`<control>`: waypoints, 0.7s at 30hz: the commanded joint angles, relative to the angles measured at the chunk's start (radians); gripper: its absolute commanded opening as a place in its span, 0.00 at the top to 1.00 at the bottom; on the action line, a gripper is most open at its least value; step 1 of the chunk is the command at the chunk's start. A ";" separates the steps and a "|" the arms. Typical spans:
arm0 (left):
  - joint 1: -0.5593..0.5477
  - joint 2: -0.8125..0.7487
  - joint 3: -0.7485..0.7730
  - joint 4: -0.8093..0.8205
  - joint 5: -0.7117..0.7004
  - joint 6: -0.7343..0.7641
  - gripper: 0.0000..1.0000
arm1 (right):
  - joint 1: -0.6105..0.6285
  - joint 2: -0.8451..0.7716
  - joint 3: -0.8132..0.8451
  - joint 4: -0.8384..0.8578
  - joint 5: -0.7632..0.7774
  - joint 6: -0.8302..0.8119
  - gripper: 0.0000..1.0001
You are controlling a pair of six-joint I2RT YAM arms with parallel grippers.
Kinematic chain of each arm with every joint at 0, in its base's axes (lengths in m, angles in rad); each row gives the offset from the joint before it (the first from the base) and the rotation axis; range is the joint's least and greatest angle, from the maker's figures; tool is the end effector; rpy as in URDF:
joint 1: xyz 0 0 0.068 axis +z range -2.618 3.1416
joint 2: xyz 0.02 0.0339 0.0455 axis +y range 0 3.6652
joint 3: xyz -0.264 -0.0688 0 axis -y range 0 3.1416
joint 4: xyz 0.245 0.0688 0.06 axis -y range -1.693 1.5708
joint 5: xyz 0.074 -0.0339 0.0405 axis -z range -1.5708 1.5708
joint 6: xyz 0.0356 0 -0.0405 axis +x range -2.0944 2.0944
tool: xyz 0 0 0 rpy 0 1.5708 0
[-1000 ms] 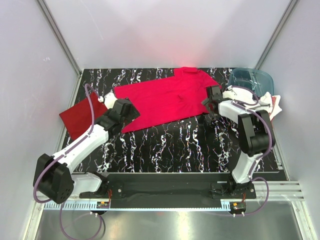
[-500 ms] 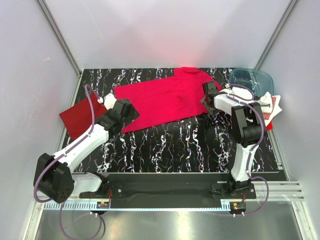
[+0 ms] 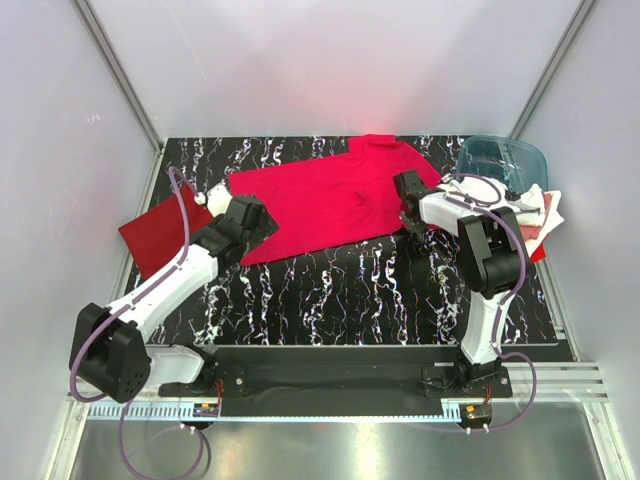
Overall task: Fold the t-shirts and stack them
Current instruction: Fold the tshirt
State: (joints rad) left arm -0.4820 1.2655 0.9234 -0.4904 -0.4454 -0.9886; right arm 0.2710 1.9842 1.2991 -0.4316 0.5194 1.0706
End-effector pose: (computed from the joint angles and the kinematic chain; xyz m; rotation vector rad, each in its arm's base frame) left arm 0.2402 -0.1083 0.2611 -0.7721 2.1780 -0.2108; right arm 0.3899 0.0900 0.1524 1.1001 2.2142 -0.1592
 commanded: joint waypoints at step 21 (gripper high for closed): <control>0.066 0.126 0.094 -0.024 -0.072 -0.005 0.01 | 0.108 -0.778 -0.652 -0.019 0.023 0.013 0.38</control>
State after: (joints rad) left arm -0.4492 1.3537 0.9672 -0.5301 -0.4652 -0.9882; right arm 0.3786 1.2961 0.6415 -0.5339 0.5228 1.1301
